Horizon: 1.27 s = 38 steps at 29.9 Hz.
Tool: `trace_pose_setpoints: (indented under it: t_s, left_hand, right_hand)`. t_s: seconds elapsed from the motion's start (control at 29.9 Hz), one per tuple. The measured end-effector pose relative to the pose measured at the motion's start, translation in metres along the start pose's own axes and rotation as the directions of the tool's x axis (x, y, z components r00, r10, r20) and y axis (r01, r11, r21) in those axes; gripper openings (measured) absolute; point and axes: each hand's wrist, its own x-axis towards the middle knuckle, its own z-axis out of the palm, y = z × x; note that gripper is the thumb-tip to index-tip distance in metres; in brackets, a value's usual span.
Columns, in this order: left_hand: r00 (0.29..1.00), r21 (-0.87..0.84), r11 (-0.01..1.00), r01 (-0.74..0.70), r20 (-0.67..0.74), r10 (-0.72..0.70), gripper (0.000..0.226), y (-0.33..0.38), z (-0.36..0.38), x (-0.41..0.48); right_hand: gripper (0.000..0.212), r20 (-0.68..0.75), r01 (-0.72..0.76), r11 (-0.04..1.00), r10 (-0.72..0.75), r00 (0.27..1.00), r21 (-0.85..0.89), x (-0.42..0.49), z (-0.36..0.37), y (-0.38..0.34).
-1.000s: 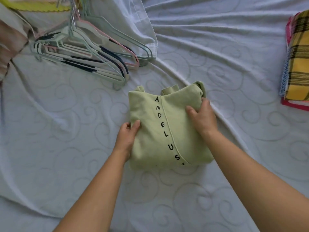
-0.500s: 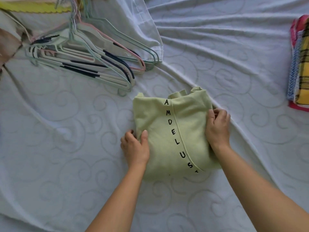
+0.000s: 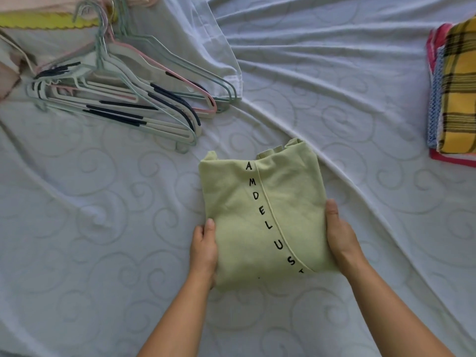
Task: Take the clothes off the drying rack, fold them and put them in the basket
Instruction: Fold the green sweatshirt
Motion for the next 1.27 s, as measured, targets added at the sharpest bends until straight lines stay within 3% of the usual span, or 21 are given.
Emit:
trace_pose_setpoints:
  t_s: [0.13, 0.27, 0.37, 0.5, 0.6, 0.8, 0.94, 1.1, 1.2, 1.27]
  left_hand:
    - [0.987, -0.153, 0.984, 0.087, 0.147, -0.065, 0.049, 0.004, -0.007, -0.017]
    - [0.979, -0.179, 0.981, 0.07, 0.2, -0.033, 0.026, 0.004, -0.008, -0.041]
    - [0.991, -0.092, 0.996, 0.008, 0.137, 0.005, 0.024, -0.008, -0.004, -0.067]
    - [0.996, 0.108, 0.992, -0.069, 0.06, 0.063, 0.008, -0.04, 0.018, -0.126]
    - [0.994, 0.226, 0.968, -0.106, 0.052, 0.097, 0.021, -0.06, 0.047, -0.176]
    - [0.975, 0.281, 0.941, -0.189, 0.167, 0.146, 0.033, -0.066, 0.106, -0.255]
    - [0.952, 0.215, 0.933, -0.288, 0.172, 0.254, 0.035, -0.017, 0.153, -0.279]
    - [0.905, 0.054, 0.908, -0.416, 0.125, 0.407, 0.016, 0.078, 0.211, -0.293]
    - [0.813, -0.171, 0.851, -0.497, 0.25, 0.525, 0.014, 0.144, 0.256, -0.294]
    - [0.745, -0.235, 0.799, -0.554, 0.29, 0.601, 0.013, 0.182, 0.291, -0.284]
  right_hand:
    - [0.037, 0.169, -0.056, 0.989, 0.032, 0.985, 0.137, -0.016, -0.005, 0.007]
    - [0.027, 0.245, -0.065, 0.986, 0.026, 0.969, 0.152, -0.021, -0.021, 0.021]
    - [0.036, 0.303, -0.141, 0.972, 0.08, 0.95, 0.187, -0.031, -0.046, 0.05]
    - [0.029, 0.418, -0.249, 0.936, 0.128, 0.9, 0.249, -0.059, -0.098, 0.097]
    - [0.025, 0.438, -0.273, 0.916, 0.124, 0.89, 0.295, -0.08, -0.146, 0.129]
    - [0.019, 0.345, -0.131, 0.941, 0.017, 0.939, 0.311, -0.095, -0.247, 0.149]
    - [0.015, 0.309, -0.013, 0.926, -0.112, 0.945, 0.377, -0.088, -0.294, 0.124]
    - [0.019, 0.127, 0.203, 0.821, -0.315, 0.94, 0.533, -0.075, -0.36, 0.05]
    - [0.025, -0.06, 0.398, 0.696, -0.457, 0.888, 0.598, -0.058, -0.406, 0.001]
    - [0.021, -0.175, 0.508, 0.639, -0.51, 0.842, 0.577, -0.037, -0.429, -0.024]
